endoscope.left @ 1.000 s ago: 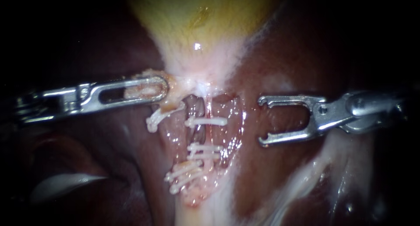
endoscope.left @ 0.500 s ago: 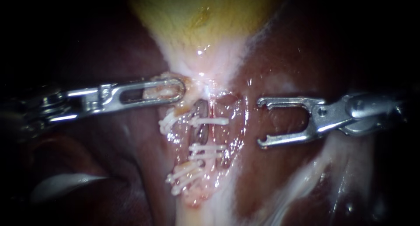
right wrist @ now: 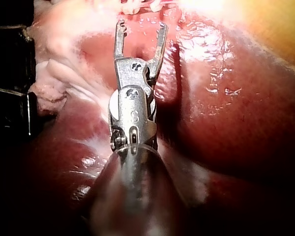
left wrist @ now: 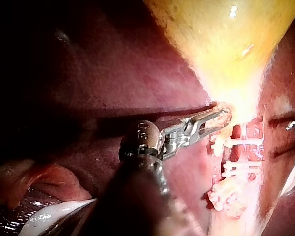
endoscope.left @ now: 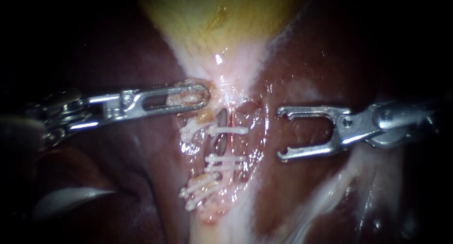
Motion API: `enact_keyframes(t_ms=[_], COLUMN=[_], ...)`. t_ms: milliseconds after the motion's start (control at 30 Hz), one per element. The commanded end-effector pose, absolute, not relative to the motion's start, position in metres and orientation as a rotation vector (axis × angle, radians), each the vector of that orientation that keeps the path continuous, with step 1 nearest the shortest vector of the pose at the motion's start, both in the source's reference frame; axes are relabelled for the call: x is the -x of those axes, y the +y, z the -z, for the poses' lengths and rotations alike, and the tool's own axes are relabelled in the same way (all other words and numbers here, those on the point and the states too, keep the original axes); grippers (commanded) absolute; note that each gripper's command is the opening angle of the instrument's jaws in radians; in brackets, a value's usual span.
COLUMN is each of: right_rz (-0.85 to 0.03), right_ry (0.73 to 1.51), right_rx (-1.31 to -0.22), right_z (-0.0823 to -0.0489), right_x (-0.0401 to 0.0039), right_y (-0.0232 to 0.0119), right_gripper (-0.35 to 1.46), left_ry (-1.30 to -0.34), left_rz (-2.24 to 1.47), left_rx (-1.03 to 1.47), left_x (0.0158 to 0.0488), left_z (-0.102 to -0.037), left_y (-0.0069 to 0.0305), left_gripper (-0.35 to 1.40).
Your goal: Going back third clip right tube
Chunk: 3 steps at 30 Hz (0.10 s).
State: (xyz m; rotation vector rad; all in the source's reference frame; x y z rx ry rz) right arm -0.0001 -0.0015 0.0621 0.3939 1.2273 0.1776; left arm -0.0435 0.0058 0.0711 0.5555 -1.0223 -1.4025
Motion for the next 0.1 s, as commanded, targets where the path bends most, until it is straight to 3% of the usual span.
enact_keyframes(t_ms=[33,100], right_rz=[-0.177,-0.177], right_ry=[1.227,1.227], right_rx=[-0.395,-0.395], right_z=[-0.0620,-0.0620], right_x=[0.0001,0.0001], right_y=[-0.0015,-0.0015], right_gripper=[0.50,0.50], left_ry=[-1.023,-1.023], left_rz=[1.403,1.403], left_rx=[-0.556,-0.556], left_x=[0.0435,0.0435], left_z=[-0.0710,-0.0710], left_y=[0.0058,0.0058], left_gripper=[-0.35,-0.35])
